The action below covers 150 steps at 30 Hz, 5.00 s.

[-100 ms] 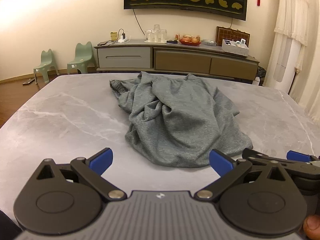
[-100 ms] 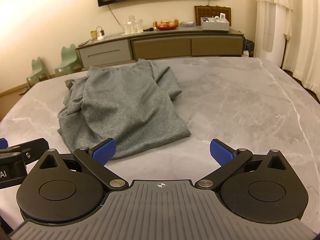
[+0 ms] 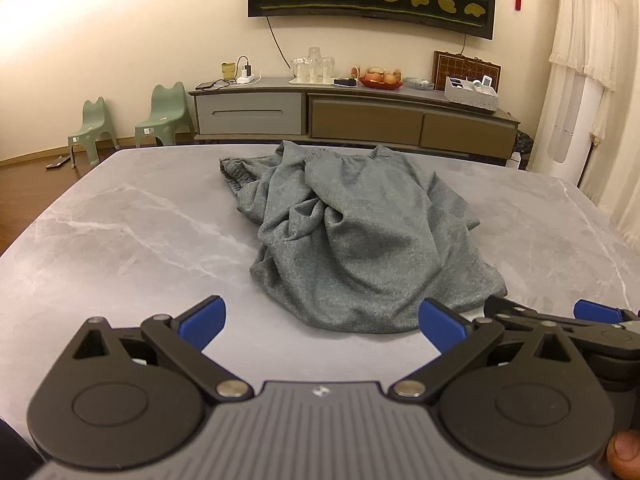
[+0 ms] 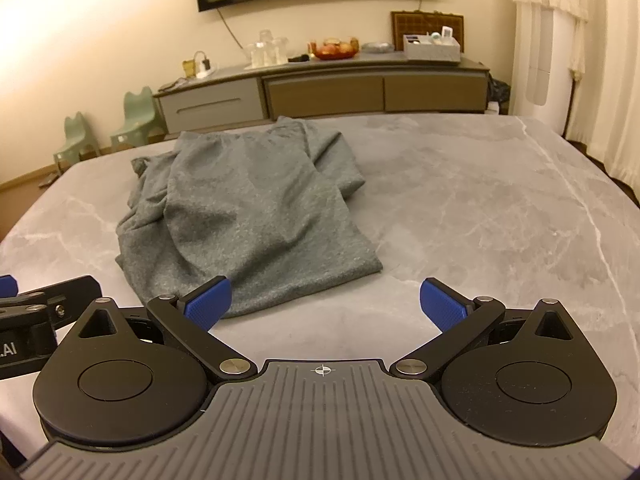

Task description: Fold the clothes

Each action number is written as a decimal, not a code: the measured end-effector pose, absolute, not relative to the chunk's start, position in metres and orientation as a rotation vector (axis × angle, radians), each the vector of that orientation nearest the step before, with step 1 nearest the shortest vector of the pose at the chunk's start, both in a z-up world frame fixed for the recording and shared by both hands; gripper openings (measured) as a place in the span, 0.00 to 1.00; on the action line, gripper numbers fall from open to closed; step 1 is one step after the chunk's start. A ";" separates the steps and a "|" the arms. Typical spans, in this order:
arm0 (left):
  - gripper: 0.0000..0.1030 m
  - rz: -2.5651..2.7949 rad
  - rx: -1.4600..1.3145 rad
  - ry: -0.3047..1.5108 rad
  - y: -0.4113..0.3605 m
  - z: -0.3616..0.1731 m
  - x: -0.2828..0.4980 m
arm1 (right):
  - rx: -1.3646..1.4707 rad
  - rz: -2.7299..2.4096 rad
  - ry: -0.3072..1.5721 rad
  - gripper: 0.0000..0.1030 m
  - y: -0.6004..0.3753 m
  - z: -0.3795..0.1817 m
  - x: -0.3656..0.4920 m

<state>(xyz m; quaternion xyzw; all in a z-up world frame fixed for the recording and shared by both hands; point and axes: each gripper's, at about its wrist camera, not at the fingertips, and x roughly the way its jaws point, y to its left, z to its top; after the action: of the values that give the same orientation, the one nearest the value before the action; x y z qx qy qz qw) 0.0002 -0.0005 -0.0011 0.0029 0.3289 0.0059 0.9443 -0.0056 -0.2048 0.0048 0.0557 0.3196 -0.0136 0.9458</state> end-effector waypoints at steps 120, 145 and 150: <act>1.00 -0.129 -0.313 0.856 0.135 -0.041 0.120 | 0.089 -0.013 0.498 0.91 -0.192 0.044 0.026; 1.00 -0.218 -0.204 0.868 0.090 -0.062 0.116 | 0.115 -0.522 0.587 0.47 -0.340 0.000 0.056; 1.00 -0.280 -0.209 0.855 0.065 -0.052 0.138 | 0.260 -0.347 0.525 0.97 -0.334 0.009 0.050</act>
<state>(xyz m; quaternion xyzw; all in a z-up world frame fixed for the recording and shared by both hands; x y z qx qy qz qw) 0.1380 0.0645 -0.0522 -0.1006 0.4123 -0.1351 0.8953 0.0501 -0.3339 0.0087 0.1273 0.2573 -0.1702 0.9427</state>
